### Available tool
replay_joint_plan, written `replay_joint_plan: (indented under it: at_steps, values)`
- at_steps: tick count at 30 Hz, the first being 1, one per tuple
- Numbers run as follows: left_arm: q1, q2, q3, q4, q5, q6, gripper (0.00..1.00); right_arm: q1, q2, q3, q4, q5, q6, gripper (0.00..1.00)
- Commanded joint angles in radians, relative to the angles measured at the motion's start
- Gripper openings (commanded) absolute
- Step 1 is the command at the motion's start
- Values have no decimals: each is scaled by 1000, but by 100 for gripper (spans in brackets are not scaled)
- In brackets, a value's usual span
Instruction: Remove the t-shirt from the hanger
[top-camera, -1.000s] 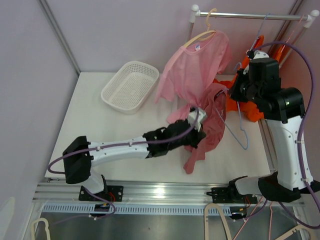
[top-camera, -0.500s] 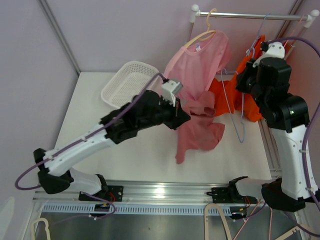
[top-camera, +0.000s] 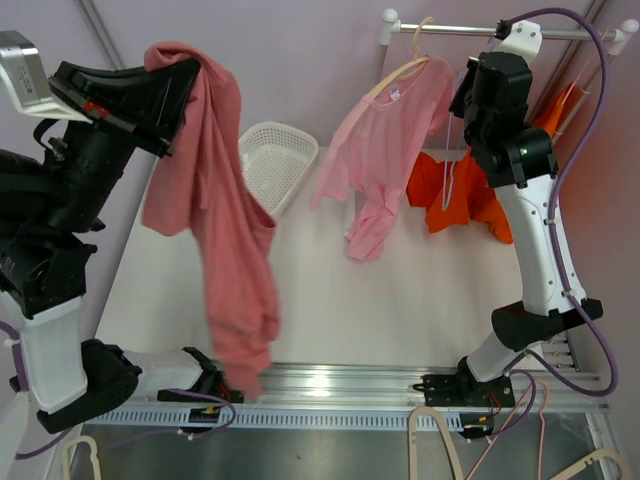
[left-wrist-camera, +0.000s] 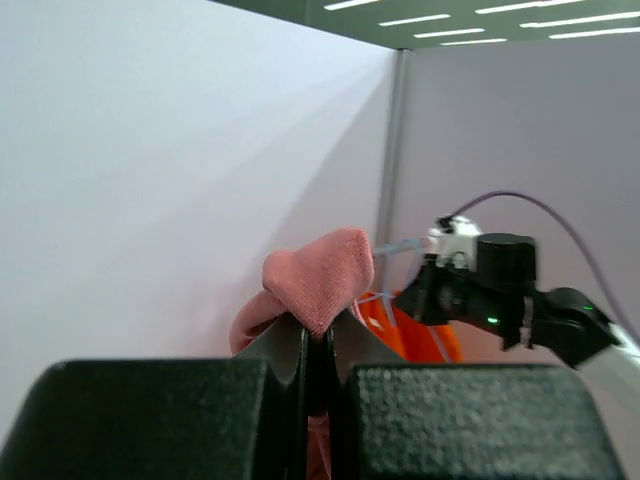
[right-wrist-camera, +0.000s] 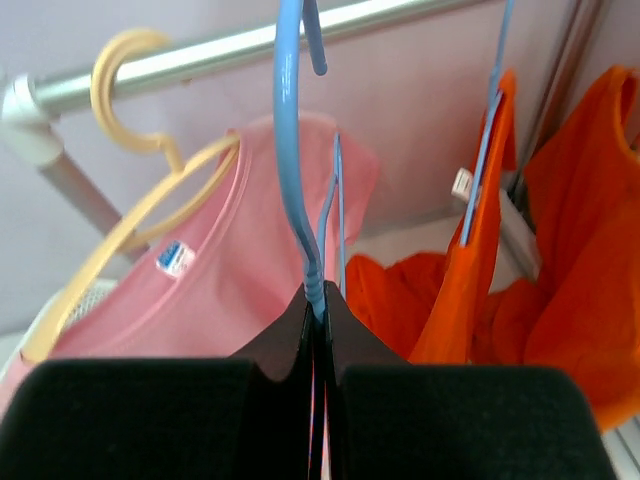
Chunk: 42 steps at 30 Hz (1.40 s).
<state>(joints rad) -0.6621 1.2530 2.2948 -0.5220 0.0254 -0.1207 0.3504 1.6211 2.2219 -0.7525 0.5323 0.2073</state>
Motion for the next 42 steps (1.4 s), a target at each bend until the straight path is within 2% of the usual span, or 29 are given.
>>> replay_joint_plan:
  at_steps: [1,3,7,9,10,13,18,20,24,27,28,30,31,35,37,38,42]
  values:
    - [108,75,-64,171,39,105,1,-2,29,56,172,115,-69,0]
    - [139,132,-32,204,45,148,1,-17,45,59,208,109,-78,0]
    - [232,235,12,280,111,128,1,-54,111,90,236,60,-63,0]
    - [266,329,63,281,132,77,1,-76,137,108,234,3,-31,0]
    - [310,359,131,283,149,55,1,-96,149,113,246,-15,-23,0]
    - [407,457,187,342,197,-32,1,-126,215,166,274,-64,-14,0]
    - [533,552,149,510,209,-91,1,-151,351,275,307,-106,-26,0]
    - [600,630,193,558,237,-132,1,-156,371,275,332,-120,-34,0]
    - [648,726,256,559,248,-159,1,-174,445,317,340,-166,-40,0]
    - [650,708,184,566,252,-160,1,-192,471,345,306,-202,-2,0]
    - [650,697,70,591,254,-166,1,-195,474,338,300,-216,13,0]
    - [650,654,-15,614,245,-186,1,-197,468,291,303,-226,21,0]
    - [648,645,-112,623,243,-188,1,-197,455,269,309,-226,24,0]
    - [642,646,-155,490,226,-189,1,-194,424,185,320,-239,35,0]
    - [638,613,-208,478,222,-191,1,-192,416,173,308,-245,41,0]
    - [634,593,-291,487,217,-182,1,-191,410,171,302,-245,43,0]
    - [625,487,-446,510,200,-166,1,-186,402,167,275,-255,47,0]
